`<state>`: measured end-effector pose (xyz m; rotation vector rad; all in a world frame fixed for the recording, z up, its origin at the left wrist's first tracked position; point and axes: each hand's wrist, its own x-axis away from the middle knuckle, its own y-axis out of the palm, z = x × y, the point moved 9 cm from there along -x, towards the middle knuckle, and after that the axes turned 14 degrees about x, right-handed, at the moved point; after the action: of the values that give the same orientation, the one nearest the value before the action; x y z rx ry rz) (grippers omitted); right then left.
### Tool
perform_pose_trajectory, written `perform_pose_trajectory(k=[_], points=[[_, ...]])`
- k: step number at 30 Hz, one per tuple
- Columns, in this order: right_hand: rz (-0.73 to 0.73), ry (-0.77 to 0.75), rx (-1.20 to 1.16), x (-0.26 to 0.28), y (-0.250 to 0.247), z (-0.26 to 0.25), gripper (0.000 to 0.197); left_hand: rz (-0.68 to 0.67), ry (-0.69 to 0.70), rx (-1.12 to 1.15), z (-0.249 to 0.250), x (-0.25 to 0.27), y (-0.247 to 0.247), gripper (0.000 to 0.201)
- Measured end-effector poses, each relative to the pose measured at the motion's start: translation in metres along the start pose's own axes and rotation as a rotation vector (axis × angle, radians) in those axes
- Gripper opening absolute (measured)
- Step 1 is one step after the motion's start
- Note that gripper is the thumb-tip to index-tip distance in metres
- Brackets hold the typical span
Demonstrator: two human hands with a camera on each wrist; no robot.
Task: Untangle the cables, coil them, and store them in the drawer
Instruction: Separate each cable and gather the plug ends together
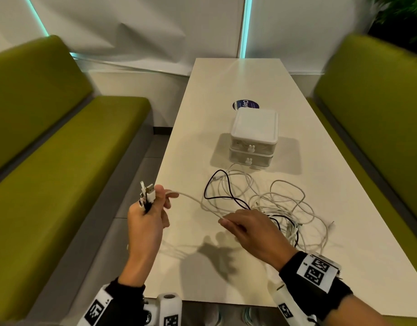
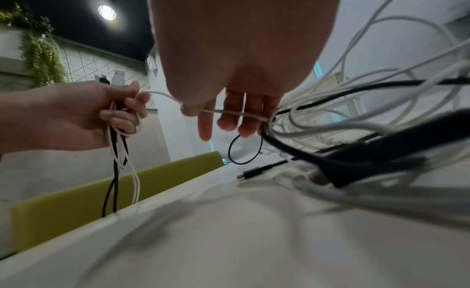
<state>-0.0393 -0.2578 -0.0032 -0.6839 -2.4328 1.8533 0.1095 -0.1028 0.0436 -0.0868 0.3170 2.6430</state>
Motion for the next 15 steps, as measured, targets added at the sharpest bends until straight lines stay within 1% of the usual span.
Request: perform_pose_trajectory(k=[2,4,6,7,9,10,11,12,13,14,15], points=[[-0.005,0.000,0.003,-0.001,0.000,0.001,0.034,-0.013,0.042,-0.054,0.003,0.001,0.002,0.042],[-0.020,-0.004,0.001,0.000,0.003,0.001,0.042,-0.052,0.077,-0.035,0.006,0.005,0.007,0.038],[-0.032,-0.001,-0.011,-0.001,0.004,-0.001,0.051,-0.151,0.090,-0.076,0.006,0.010,0.022,0.032],[-0.033,0.000,-0.024,-0.003,0.005,-0.002,0.054,-0.228,0.079,-0.127,0.001,0.014,0.033,0.034],[-0.012,-0.032,-0.022,-0.006,0.001,-0.010,0.052,-0.405,0.070,-0.343,-0.015,0.023,0.053,0.048],[0.003,-0.060,0.005,-0.007,-0.002,-0.016,0.048,-0.492,0.088,-0.504,-0.025,0.028,0.062,0.053],[0.009,-0.081,0.042,-0.007,-0.004,-0.020,0.043,-0.568,0.106,-0.659,-0.036,0.032,0.069,0.048],[0.002,-0.094,0.078,-0.006,-0.006,-0.023,0.039,-0.586,0.112,-0.796,-0.043,0.034,0.071,0.034],[-0.010,-0.101,0.112,-0.004,-0.007,-0.025,0.037,-0.581,0.089,-0.897,-0.047,0.034,0.070,0.017],[-0.028,-0.100,0.146,-0.002,-0.006,-0.025,0.038,-0.574,0.056,-0.962,-0.051,0.033,0.067,0.009],[-0.055,-0.089,0.173,0.000,-0.005,-0.024,0.043,-0.585,0.034,-1.020,-0.055,0.033,0.065,0.011]])
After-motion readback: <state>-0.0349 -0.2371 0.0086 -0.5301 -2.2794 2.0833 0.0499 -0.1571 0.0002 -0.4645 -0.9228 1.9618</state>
